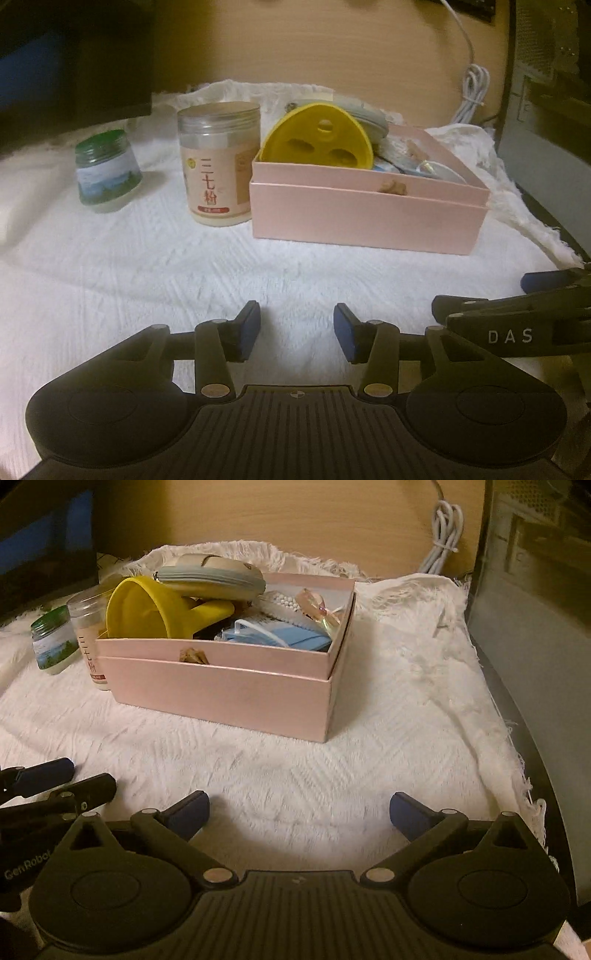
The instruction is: Organize soft objects
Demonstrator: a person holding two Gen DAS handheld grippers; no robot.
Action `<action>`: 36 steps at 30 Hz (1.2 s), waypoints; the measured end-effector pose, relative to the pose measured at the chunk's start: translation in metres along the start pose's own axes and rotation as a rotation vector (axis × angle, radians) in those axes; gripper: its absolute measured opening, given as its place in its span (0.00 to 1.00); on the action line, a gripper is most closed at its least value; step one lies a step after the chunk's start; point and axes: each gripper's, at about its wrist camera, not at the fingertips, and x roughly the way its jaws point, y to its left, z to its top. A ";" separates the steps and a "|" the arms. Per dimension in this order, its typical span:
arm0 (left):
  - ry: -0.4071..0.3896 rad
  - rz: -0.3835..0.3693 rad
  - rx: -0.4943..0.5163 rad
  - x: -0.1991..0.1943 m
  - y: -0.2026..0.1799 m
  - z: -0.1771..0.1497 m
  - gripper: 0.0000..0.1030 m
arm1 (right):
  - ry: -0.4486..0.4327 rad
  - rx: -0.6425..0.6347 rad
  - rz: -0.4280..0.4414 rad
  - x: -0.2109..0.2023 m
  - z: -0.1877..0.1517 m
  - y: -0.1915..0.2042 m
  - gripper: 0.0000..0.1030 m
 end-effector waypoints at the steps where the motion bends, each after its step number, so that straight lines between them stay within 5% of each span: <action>1: -0.002 0.009 -0.001 0.000 -0.002 0.000 0.47 | -0.004 -0.009 0.009 0.001 0.001 -0.001 1.00; 6: -0.007 0.043 -0.008 0.000 -0.009 -0.001 0.48 | -0.090 -0.026 0.054 0.002 -0.010 -0.008 1.00; 36: -0.013 0.040 -0.015 -0.001 -0.005 -0.003 0.48 | -0.091 -0.022 0.061 0.001 -0.009 -0.008 1.00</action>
